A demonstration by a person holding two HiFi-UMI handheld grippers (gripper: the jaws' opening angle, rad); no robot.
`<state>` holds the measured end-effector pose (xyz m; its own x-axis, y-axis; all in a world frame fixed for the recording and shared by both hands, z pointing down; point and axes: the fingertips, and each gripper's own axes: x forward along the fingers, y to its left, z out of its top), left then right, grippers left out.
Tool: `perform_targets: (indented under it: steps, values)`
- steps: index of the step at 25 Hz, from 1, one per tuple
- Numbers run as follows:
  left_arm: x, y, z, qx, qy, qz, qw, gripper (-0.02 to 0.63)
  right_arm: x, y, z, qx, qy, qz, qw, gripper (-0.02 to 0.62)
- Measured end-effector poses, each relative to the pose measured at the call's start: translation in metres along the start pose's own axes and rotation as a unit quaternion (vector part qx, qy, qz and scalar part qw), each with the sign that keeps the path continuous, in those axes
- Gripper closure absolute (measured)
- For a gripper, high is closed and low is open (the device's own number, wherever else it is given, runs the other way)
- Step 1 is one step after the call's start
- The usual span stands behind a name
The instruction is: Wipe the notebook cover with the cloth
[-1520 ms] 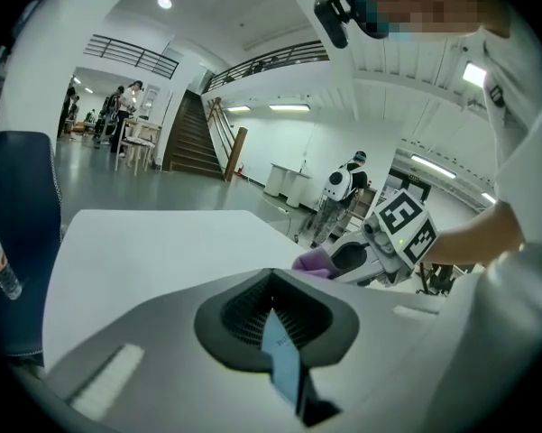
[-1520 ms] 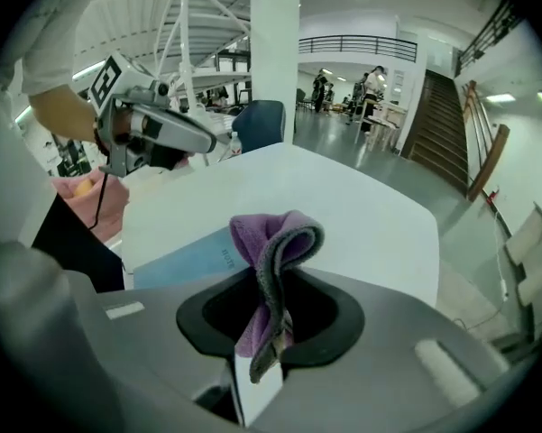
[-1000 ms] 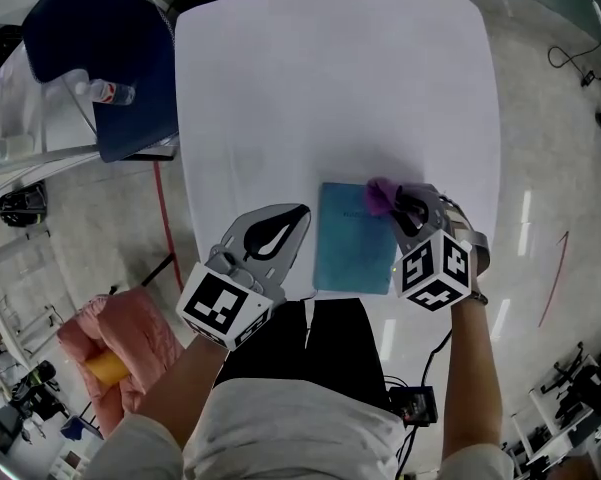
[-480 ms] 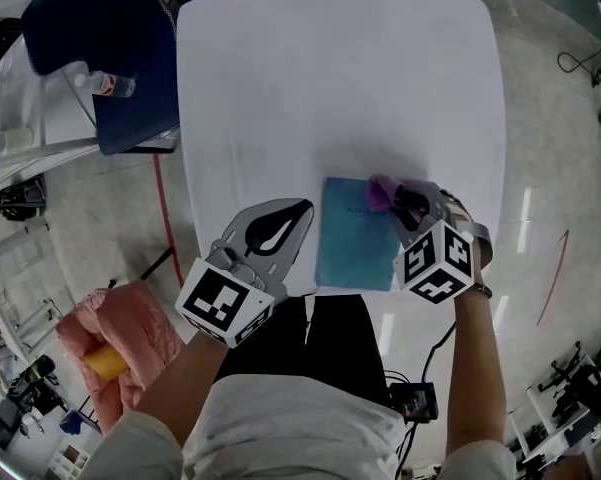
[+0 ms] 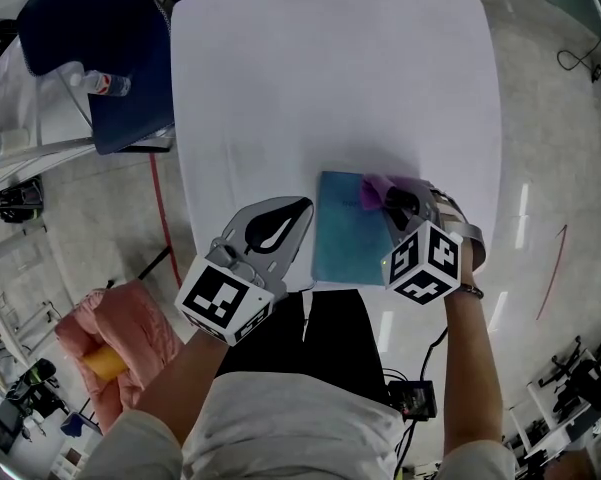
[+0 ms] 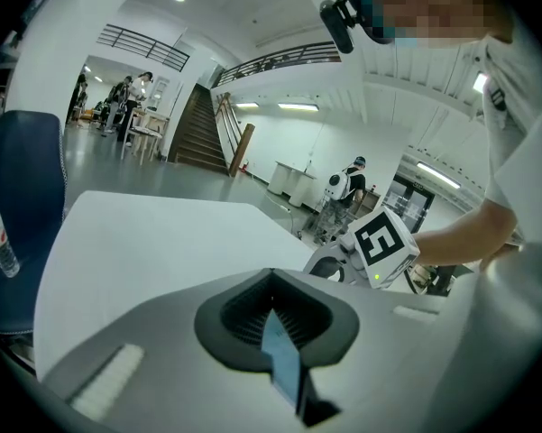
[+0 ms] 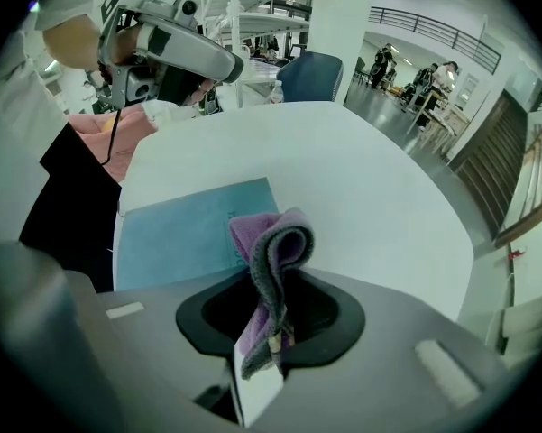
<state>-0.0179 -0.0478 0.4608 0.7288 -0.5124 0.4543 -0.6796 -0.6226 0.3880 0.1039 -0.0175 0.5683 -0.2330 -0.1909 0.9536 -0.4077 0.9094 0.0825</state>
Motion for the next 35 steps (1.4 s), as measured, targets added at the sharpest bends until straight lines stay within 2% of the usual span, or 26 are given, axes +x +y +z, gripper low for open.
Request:
perform_targets:
  steps: [24, 35]
  values:
    - [-0.006, -0.025, -0.011, 0.018, 0.005, -0.012, 0.9997, 0.607, -0.009, 0.067, -0.018, 0.021, -0.004, 0.028, 0.999, 0.489]
    - [-0.012, -0.03, -0.02, 0.017, 0.009, -0.017, 0.9997, 0.607, -0.014, 0.1, -0.024, 0.017, 0.001, 0.055, 0.998, 0.489]
